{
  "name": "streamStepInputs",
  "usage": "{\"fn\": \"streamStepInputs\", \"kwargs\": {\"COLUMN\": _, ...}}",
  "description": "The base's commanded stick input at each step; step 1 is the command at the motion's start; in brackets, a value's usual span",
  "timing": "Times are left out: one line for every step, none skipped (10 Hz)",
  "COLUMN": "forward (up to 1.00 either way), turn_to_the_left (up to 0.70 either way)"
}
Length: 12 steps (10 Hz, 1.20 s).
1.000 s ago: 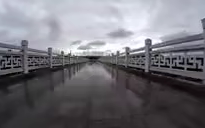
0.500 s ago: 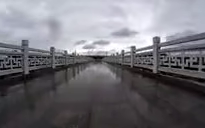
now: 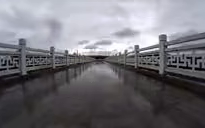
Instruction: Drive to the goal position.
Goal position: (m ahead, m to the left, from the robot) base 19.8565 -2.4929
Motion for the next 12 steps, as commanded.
{"fn": "streamStepInputs", "kwargs": {"forward": 0.53, "turn_to_the_left": 0.00}}
{"fn": "streamStepInputs", "kwargs": {"forward": 0.53, "turn_to_the_left": 0.00}}
{"fn": "streamStepInputs", "kwargs": {"forward": 0.53, "turn_to_the_left": 0.00}}
{"fn": "streamStepInputs", "kwargs": {"forward": 0.53, "turn_to_the_left": 0.00}}
{"fn": "streamStepInputs", "kwargs": {"forward": 0.53, "turn_to_the_left": 0.00}}
{"fn": "streamStepInputs", "kwargs": {"forward": 0.53, "turn_to_the_left": 0.00}}
{"fn": "streamStepInputs", "kwargs": {"forward": 0.53, "turn_to_the_left": 0.00}}
{"fn": "streamStepInputs", "kwargs": {"forward": 0.53, "turn_to_the_left": 0.00}}
{"fn": "streamStepInputs", "kwargs": {"forward": 0.53, "turn_to_the_left": 0.00}}
{"fn": "streamStepInputs", "kwargs": {"forward": 0.53, "turn_to_the_left": 0.00}}
{"fn": "streamStepInputs", "kwargs": {"forward": 0.53, "turn_to_the_left": 0.00}}
{"fn": "streamStepInputs", "kwargs": {"forward": 0.53, "turn_to_the_left": 0.00}}
